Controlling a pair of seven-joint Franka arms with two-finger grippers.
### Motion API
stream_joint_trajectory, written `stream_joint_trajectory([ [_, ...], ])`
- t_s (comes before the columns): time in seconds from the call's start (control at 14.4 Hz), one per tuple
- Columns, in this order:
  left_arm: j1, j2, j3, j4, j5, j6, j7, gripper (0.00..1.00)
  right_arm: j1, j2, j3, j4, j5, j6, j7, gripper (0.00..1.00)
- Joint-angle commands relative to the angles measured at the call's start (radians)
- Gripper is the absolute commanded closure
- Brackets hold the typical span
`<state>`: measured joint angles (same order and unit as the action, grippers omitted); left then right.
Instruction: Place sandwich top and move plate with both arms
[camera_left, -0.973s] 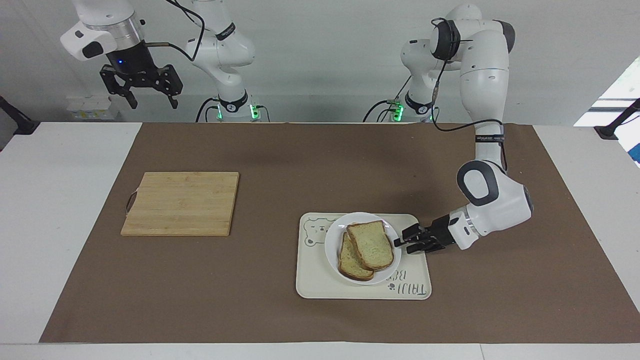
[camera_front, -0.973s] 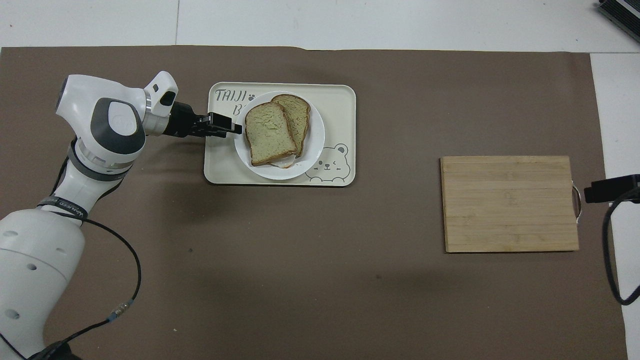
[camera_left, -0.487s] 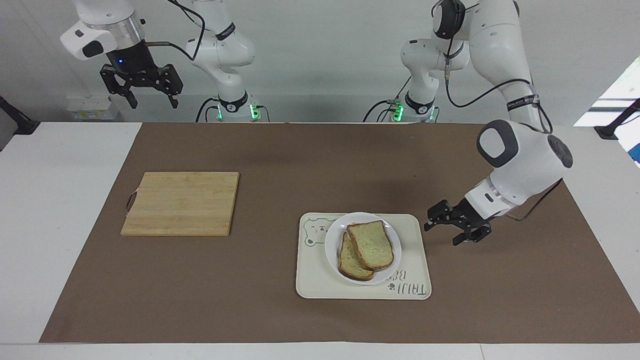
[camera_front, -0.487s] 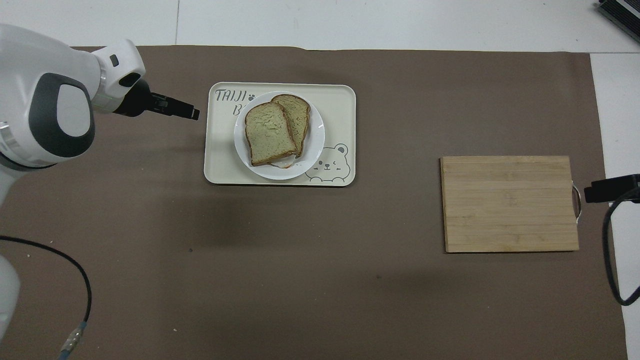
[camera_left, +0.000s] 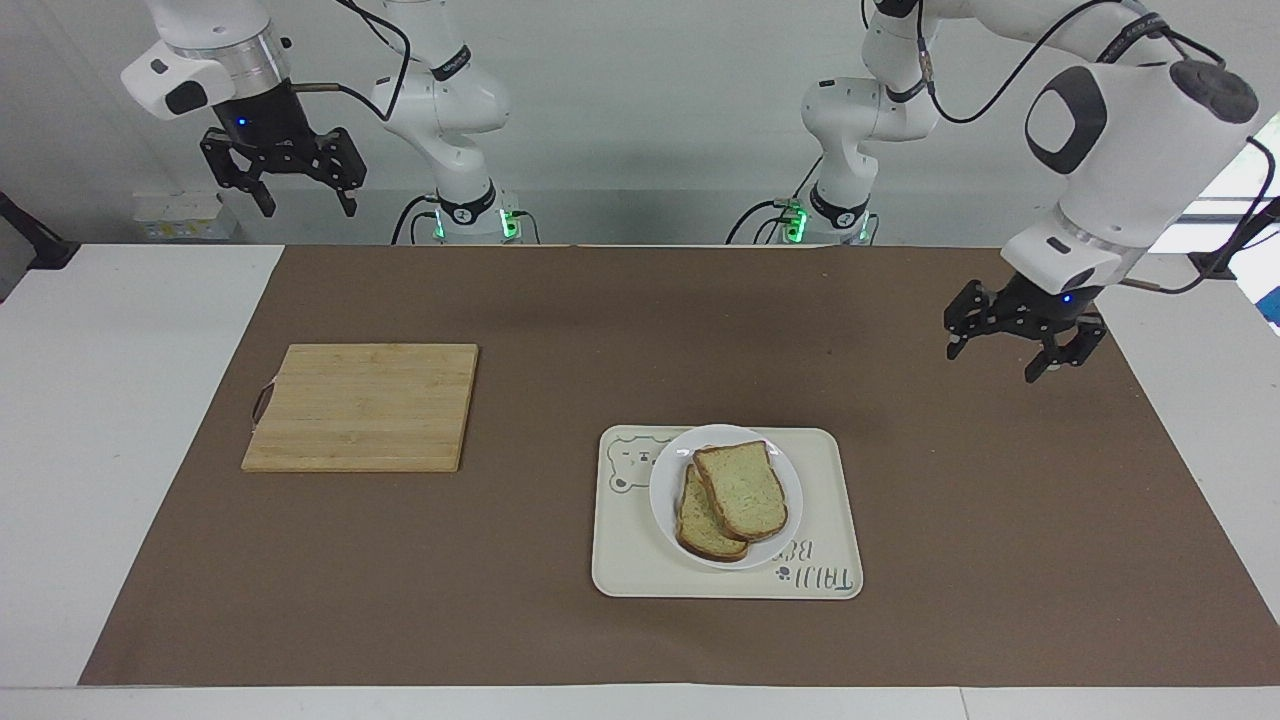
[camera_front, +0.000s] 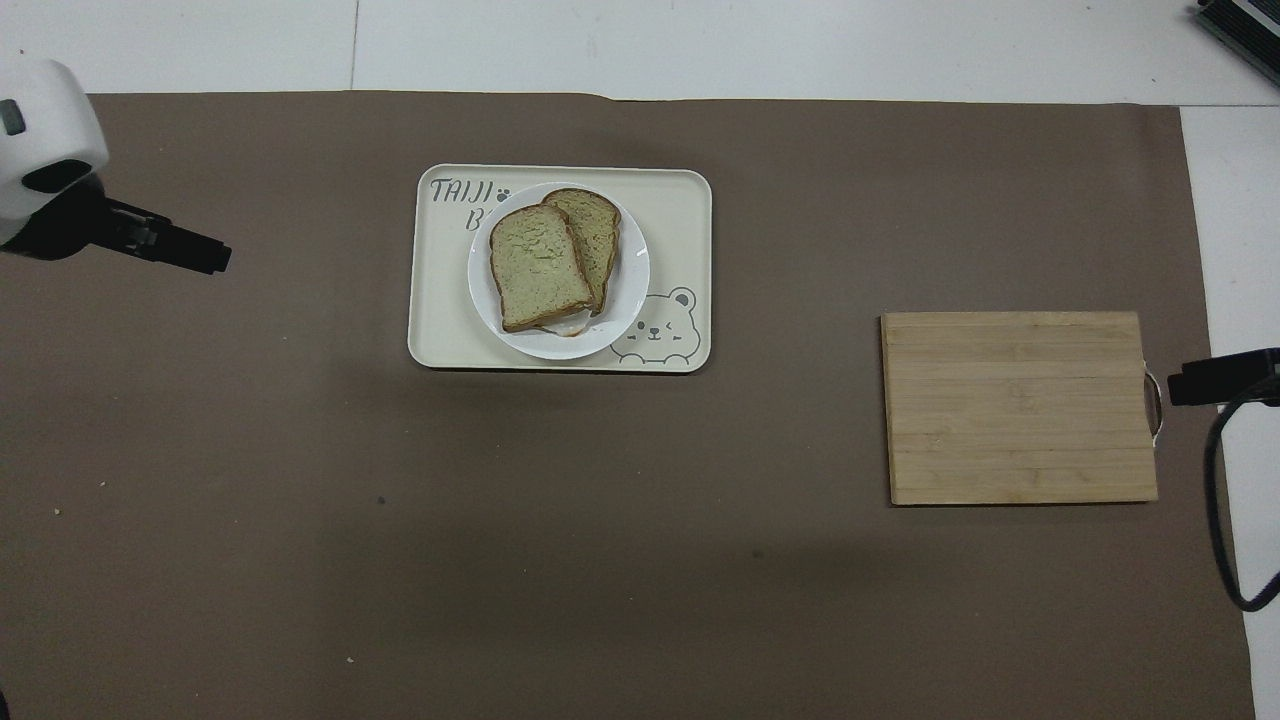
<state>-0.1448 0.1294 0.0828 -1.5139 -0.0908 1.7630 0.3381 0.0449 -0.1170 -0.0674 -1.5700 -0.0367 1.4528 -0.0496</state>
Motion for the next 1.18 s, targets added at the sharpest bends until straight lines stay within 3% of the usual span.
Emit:
stream_joint_trajectory([
  [0.0,0.014,-0.03,0.0,0.073,0.032,-0.109,-0.019,0.0,-0.005,0.005,0.0,0.016,0.02,-0.019,-0.013,0.0],
  [0.28,0.051,-0.12,0.026,0.11,0.036,-0.223,-0.019,0.0,-0.005,0.005,0.0,0.016,0.02,-0.019,-0.013,0.0],
  [0.49,0.045,-0.139,0.025,0.106,0.043,-0.348,-0.1,0.0,-0.005,0.005,0.0,0.016,0.02,-0.019,-0.013,0.0],
  [1.11,0.033,-0.175,0.011,0.055,0.095,-0.365,-0.171,0.0,-0.005,0.005,0.0,0.016,0.02,-0.019,-0.013,0.0],
])
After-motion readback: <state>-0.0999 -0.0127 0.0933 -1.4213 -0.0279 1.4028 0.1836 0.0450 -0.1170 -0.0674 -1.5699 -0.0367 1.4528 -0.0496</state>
